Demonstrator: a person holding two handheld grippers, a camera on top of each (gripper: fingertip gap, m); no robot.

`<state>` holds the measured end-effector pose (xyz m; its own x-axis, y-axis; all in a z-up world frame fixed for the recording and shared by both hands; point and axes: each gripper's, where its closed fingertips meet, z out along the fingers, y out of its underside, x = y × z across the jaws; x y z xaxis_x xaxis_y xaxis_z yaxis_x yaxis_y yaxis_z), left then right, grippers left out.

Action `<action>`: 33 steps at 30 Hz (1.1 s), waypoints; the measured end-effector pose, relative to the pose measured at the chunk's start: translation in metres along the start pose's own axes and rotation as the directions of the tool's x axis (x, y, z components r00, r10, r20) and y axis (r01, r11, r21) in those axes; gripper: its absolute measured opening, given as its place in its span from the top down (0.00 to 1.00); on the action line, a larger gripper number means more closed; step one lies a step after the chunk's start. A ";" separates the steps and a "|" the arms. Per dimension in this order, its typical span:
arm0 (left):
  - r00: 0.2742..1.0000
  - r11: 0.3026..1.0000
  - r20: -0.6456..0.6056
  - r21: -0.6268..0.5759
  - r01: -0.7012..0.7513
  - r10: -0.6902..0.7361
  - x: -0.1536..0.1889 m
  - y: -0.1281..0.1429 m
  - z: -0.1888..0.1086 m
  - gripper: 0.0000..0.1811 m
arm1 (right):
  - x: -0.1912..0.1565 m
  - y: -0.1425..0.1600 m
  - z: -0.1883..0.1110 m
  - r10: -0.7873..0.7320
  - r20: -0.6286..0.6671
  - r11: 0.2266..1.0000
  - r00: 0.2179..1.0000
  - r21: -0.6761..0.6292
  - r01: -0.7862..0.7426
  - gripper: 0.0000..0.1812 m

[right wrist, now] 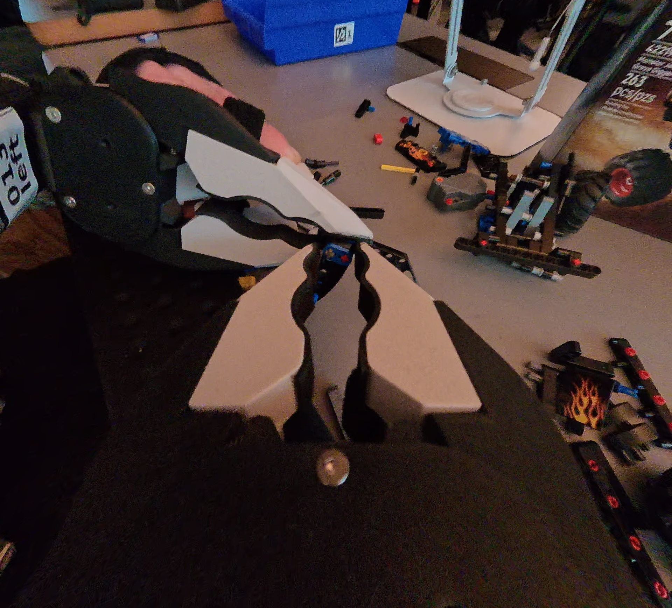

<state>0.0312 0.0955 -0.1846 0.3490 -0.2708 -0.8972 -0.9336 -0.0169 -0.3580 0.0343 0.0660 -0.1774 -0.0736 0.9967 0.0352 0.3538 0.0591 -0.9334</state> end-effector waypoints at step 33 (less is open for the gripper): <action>0.983 0.980 -0.074 0.093 0.177 -0.171 -0.001 -0.004 -0.016 0.97 | 0.004 -0.021 -0.032 0.075 0.102 0.979 0.992 0.181 -0.093 0.94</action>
<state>0.0336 0.0805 -0.1783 0.4963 -0.3344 -0.8011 -0.8452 0.0246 -0.5339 0.0564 0.0700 -0.1465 -0.1419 0.9873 -0.0716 0.1848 -0.0446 -0.9818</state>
